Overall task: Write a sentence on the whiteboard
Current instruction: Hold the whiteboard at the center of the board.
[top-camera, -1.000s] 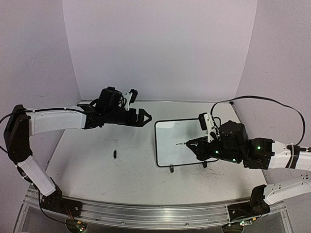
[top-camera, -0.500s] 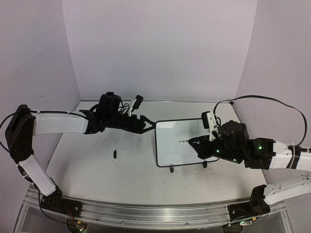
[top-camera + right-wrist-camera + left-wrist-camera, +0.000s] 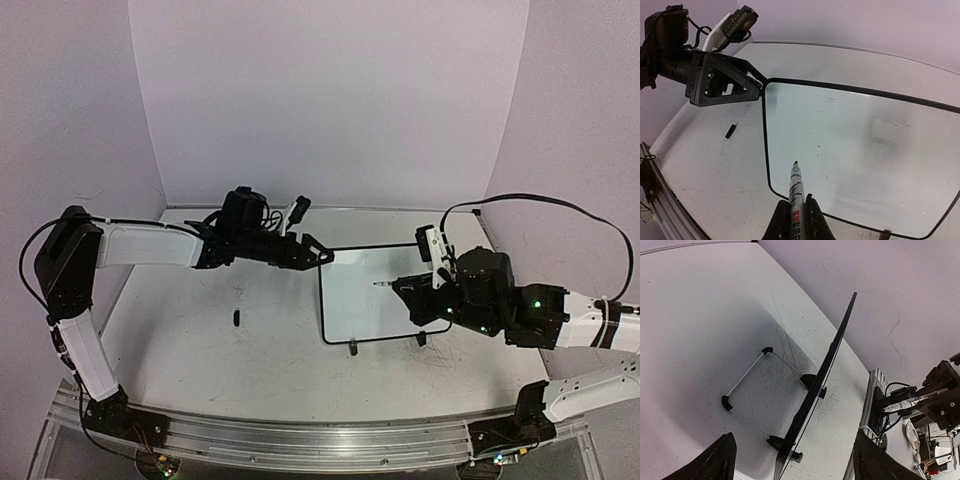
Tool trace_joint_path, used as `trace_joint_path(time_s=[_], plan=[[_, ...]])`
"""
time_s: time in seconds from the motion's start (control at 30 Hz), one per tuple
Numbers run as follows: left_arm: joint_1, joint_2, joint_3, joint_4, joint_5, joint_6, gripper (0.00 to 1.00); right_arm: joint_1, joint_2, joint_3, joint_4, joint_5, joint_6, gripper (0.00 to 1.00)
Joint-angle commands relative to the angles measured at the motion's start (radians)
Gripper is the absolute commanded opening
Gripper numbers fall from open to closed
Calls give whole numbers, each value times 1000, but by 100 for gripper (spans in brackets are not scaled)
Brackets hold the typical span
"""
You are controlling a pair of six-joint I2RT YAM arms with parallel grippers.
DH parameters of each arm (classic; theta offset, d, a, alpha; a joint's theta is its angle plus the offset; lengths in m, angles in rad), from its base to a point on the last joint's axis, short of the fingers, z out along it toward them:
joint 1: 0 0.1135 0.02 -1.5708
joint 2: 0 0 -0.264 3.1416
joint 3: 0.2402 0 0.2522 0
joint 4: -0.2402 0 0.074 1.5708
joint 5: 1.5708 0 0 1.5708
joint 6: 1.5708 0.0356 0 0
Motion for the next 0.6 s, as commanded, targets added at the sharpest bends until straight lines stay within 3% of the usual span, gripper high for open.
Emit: trace_joint_path(time_s=[0.0,0.33,0.57], plan=[[5,10,35,32,39,61,80,4,-14,24,39,51,-24,0],[5,-21,-24,46,9,98,81,4,-68,-23,54,47,-61,0],[5,-40,-53,104,52,72,80,4,-2,-2,54,75,-53,0]])
